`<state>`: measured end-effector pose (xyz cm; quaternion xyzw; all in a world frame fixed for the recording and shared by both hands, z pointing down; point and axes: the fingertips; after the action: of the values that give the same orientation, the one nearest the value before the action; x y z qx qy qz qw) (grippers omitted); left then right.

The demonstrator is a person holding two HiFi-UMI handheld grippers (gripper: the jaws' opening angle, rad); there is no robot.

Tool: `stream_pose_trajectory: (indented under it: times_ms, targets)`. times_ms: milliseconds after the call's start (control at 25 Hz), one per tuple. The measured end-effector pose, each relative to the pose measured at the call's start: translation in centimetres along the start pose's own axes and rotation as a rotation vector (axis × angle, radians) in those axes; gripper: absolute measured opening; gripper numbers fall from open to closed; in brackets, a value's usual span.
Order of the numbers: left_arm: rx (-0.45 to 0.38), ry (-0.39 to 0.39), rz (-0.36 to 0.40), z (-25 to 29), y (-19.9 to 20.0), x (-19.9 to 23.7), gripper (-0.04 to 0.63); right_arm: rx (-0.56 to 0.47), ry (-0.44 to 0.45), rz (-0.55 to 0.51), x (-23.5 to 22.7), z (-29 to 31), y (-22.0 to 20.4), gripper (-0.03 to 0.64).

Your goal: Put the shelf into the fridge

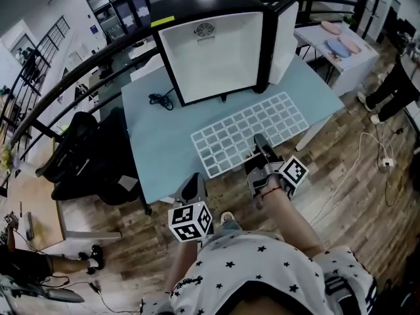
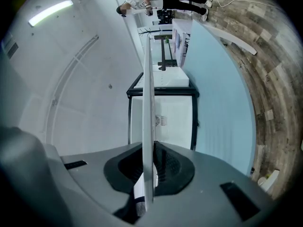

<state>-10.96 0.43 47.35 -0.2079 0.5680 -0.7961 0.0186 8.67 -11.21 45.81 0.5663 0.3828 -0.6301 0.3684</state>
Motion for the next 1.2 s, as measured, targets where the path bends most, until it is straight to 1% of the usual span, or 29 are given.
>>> stream_pose_trajectory:
  times_ms: [280,520,640,920,1040,1200]
  targets:
    - [0.004,-0.03,0.003,3.9,2.2,3.6,0.008,-0.029,-0.01,0.01,-0.1,4.9,0.3,0.038]
    - [0.002,-0.073,-0.001,6.4,3.4,5.6,0.008,-0.056,-0.026,0.012,-0.4,8.0,0.6,0.038]
    - [-0.001,-0.081,0.001,7.3,4.0,6.5,0.008,-0.067,-0.032,0.007,-0.4,9.3,0.9,0.038]
    - [0.014,-0.099,-0.002,9.3,4.4,7.5,0.008,-0.089,-0.037,0.001,-0.2,12.3,2.1,0.038]
    - [0.025,-0.117,0.002,10.3,4.5,7.4,0.009,-0.086,-0.036,-0.002,-0.2,13.6,2.5,0.038]
    - [0.027,-0.12,0.014,12.0,5.0,7.9,0.011,-0.067,-0.036,0.012,-0.5,15.7,2.6,0.038]
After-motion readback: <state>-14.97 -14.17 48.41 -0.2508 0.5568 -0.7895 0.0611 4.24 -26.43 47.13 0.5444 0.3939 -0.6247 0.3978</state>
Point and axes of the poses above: the fingertips, and each gripper's own axes: z forward along the fingers, x to its left, y out of its top, and after that the axes turned 11 degrees about -y, right-handed
